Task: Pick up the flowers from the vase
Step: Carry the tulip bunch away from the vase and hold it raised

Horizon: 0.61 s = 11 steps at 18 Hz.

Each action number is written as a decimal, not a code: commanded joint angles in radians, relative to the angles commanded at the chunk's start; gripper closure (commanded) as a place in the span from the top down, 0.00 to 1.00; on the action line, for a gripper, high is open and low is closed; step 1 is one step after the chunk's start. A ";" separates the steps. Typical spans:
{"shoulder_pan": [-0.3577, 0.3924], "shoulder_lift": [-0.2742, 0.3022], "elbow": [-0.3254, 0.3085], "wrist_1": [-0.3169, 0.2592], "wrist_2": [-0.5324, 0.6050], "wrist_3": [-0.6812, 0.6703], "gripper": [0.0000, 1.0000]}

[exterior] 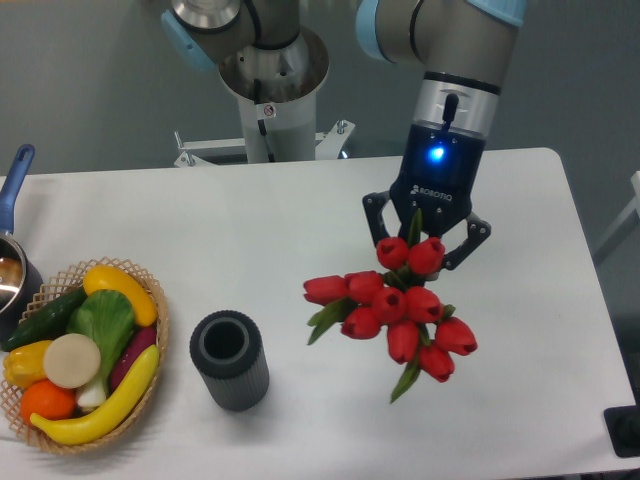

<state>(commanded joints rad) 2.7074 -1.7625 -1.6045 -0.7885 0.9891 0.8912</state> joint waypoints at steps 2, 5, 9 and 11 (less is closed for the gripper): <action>0.002 0.002 -0.015 0.000 0.057 0.012 0.31; 0.002 0.009 -0.051 0.000 0.152 0.037 0.31; 0.006 0.021 -0.081 -0.009 0.235 0.042 0.30; 0.008 0.023 -0.086 -0.021 0.237 0.049 0.30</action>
<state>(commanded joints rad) 2.7151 -1.7395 -1.6904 -0.8098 1.2257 0.9403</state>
